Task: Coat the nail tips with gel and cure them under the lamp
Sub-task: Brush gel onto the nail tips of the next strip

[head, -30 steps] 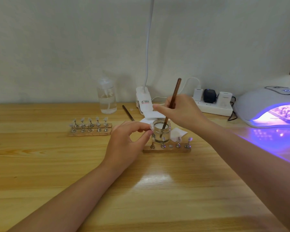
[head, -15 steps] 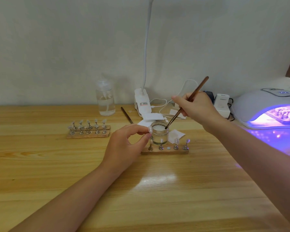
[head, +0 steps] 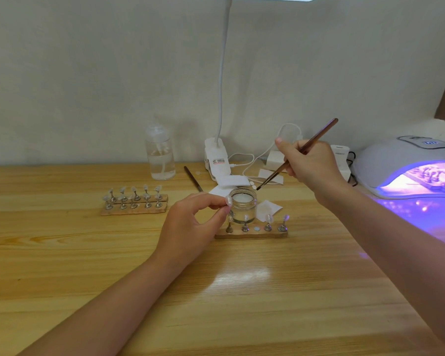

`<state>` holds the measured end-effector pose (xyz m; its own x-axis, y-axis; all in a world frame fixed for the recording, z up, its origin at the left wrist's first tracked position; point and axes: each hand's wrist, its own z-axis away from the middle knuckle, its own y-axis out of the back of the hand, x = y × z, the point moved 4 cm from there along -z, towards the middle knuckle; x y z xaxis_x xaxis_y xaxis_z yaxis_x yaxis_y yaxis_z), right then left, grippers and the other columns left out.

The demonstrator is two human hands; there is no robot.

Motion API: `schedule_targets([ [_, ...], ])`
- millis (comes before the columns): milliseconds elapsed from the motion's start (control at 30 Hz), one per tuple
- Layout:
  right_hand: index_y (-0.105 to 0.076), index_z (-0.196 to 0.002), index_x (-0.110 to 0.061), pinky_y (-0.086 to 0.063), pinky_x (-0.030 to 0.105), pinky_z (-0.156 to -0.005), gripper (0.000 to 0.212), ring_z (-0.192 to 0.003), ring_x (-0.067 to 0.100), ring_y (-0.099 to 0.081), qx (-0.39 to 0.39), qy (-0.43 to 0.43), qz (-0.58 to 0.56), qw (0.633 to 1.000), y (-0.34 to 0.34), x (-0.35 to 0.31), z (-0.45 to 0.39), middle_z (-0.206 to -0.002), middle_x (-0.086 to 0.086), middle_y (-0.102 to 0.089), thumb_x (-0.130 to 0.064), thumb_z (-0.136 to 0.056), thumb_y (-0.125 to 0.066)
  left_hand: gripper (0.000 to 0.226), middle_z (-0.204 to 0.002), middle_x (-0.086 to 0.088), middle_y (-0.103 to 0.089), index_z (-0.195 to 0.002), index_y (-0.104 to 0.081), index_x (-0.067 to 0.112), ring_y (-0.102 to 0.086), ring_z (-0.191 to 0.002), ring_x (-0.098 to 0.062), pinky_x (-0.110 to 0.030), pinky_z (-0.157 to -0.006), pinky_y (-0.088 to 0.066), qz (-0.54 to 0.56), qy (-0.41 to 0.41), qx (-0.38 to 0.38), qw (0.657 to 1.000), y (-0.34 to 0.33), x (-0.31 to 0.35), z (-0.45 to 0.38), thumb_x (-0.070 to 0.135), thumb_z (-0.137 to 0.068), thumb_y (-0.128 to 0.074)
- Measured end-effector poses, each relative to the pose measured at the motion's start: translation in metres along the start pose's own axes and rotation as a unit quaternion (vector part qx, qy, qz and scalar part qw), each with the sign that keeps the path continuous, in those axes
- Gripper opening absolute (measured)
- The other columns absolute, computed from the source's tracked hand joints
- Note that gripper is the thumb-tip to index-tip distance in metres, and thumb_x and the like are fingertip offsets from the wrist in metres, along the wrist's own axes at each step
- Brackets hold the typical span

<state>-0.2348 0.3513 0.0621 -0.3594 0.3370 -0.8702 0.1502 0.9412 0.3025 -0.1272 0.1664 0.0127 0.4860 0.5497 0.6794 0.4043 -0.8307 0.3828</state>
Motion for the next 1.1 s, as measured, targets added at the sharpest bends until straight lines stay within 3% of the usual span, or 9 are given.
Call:
schedule_targets([
  [300, -0.051, -0.053, -0.015, -0.033, 0.021, -0.053, 0.043, -0.034, -0.004, -0.044, -0.02, -0.057, -0.026, 0.998, -0.008, 0.014, 0.008, -0.035, -0.01, -0.048, -0.039, -0.088, -0.059, 0.031, -0.077, 0.017, -0.065, -0.079, -0.064, 0.036, -0.062, -0.08, -0.006, -0.016, -0.078, -0.046, 0.0, 0.001, 0.004, 1.0, 0.0, 0.0, 0.0, 0.005, -0.077, -0.07],
  [467, -0.051, -0.054, -0.015, -0.033, 0.021, -0.054, 0.043, -0.037, -0.001, -0.044, 0.021, -0.061, -0.03, 0.997, 0.005, 0.017, 0.008, -0.034, -0.01, -0.047, -0.039, -0.089, -0.057, 0.032, -0.078, 0.017, -0.065, -0.079, -0.064, 0.037, -0.061, -0.081, -0.006, -0.019, -0.079, -0.047, 0.002, 0.005, -0.002, 1.0, 0.0, 0.0, 0.0, 0.005, -0.077, -0.07],
  [633, -0.06, -0.066, -0.017, -0.036, 0.012, -0.039, 0.034, -0.033, 0.003, -0.045, 0.068, 0.018, -0.141, 0.987, 0.01, 0.003, 0.028, -0.038, -0.004, -0.054, -0.041, -0.089, -0.055, 0.028, -0.079, 0.014, -0.066, -0.081, -0.065, 0.033, -0.062, -0.081, -0.009, -0.024, -0.08, -0.048, 0.004, 0.007, -0.011, 1.0, -0.001, -0.001, 0.0, 0.006, -0.077, -0.069],
  [733, -0.067, -0.073, -0.019, -0.04, 0.011, -0.044, 0.034, -0.04, 0.007, -0.053, 0.019, 0.088, -0.184, 0.979, -0.001, -0.006, 0.053, -0.051, 0.002, -0.063, -0.046, -0.084, -0.048, 0.029, -0.079, 0.016, -0.066, -0.082, -0.066, 0.033, -0.061, -0.081, -0.008, -0.023, -0.08, -0.047, 0.004, 0.003, -0.01, 1.0, -0.001, -0.001, 0.0, 0.006, -0.077, -0.069],
  [833, -0.069, -0.078, -0.019, -0.041, 0.007, -0.054, 0.032, -0.053, 0.001, -0.059, -0.019, 0.146, -0.171, 0.974, -0.01, -0.014, 0.072, -0.064, -0.005, -0.069, -0.041, -0.083, -0.047, 0.029, -0.079, 0.019, -0.065, -0.083, -0.066, 0.034, -0.061, -0.081, -0.006, -0.02, -0.079, -0.046, 0.003, 0.005, -0.013, 1.0, -0.001, -0.002, -0.001, 0.006, -0.077, -0.069],
  [933, -0.068, -0.074, -0.019, -0.042, 0.006, -0.056, 0.026, -0.056, -0.001, -0.061, -0.021, 0.172, -0.183, 0.968, -0.012, -0.019, 0.081, -0.061, -0.012, -0.067, -0.036, -0.083, -0.051, 0.026, -0.08, 0.019, -0.065, -0.086, -0.067, 0.032, -0.061, -0.082, -0.006, -0.017, -0.079, -0.046, 0.005, 0.002, -0.014, 1.0, -0.002, -0.003, -0.001, 0.007, -0.078, -0.069],
  [1100, -0.068, -0.066, -0.019, -0.04, 0.009, -0.055, 0.035, -0.054, 0.002, -0.058, -0.033, 0.159, -0.192, 0.968, -0.02, -0.014, 0.089, -0.058, -0.006, -0.066, -0.032, -0.089, -0.044, 0.027, -0.08, 0.02, -0.065, -0.087, -0.067, 0.031, -0.061, -0.082, -0.005, -0.017, -0.079, -0.046, 0.006, 0.002, -0.014, 1.0, -0.002, -0.004, -0.001, 0.006, -0.078, -0.069],
])
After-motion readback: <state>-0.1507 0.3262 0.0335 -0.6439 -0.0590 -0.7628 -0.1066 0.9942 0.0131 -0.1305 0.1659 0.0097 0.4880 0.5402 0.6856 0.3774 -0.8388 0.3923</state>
